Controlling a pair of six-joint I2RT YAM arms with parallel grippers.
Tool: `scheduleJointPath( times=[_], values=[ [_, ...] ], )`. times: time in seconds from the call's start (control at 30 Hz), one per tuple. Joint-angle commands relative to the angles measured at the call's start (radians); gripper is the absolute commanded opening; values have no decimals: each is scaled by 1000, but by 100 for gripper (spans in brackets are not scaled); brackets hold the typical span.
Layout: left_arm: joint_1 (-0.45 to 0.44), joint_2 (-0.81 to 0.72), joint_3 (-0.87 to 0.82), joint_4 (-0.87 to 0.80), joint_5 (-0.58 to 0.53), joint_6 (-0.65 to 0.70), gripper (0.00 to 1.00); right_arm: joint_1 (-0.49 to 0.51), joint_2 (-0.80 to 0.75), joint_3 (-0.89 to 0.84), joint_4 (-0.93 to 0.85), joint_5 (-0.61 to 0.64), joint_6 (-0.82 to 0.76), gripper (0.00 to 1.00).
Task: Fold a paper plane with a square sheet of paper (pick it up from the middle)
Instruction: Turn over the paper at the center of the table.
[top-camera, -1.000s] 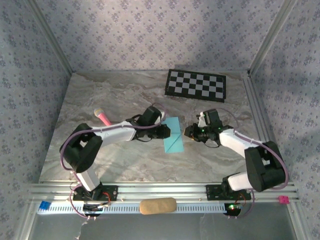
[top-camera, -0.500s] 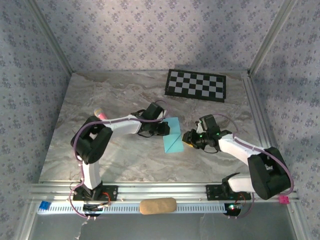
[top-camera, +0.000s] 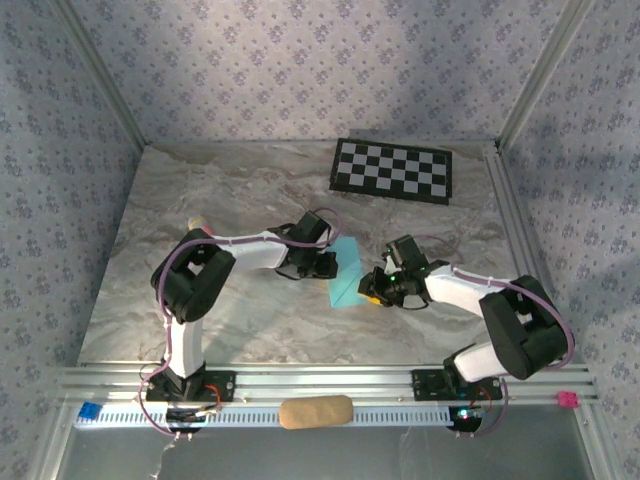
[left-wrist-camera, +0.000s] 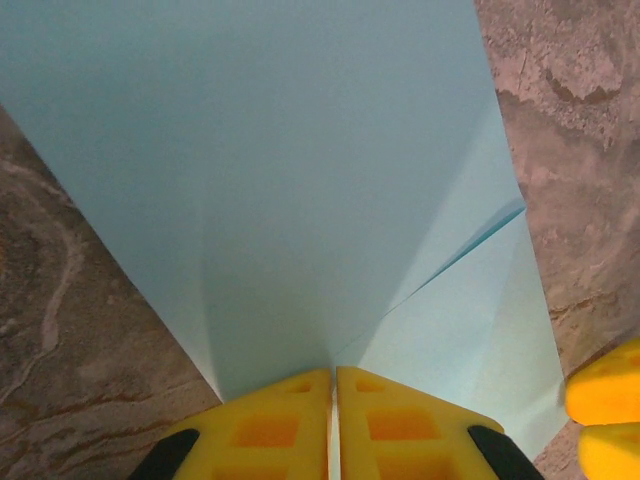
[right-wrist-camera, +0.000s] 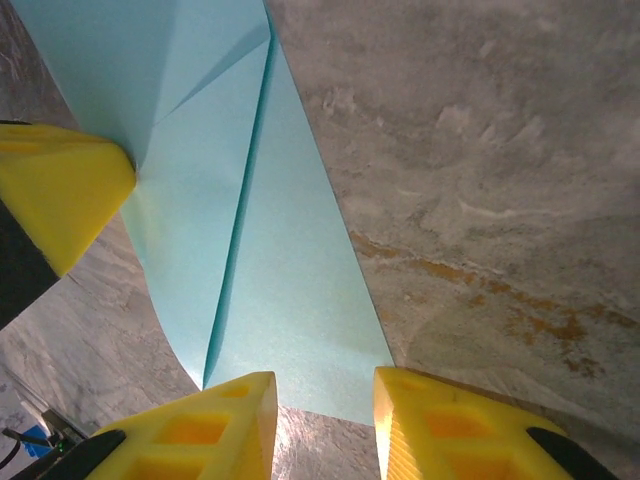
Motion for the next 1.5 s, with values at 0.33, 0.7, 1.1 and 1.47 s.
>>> scheduleJointPath(
  times=[0.33, 0.7, 1.1, 1.47],
  values=[
    [-12, 12, 6, -26, -8, 25, 11, 25, 66, 59, -46, 38, -1, 38],
    [-14, 15, 2, -22, -9, 21, 11, 18, 93, 115, 73, -53, -26, 48],
    [-15, 23, 2, -17, -6, 23, 11, -59, 171, 168, 94, -134, -97, 51],
    [-16, 15, -6, -9, -8, 16, 11, -107, 229, 138, 191, -195, -74, 44]
  ],
)
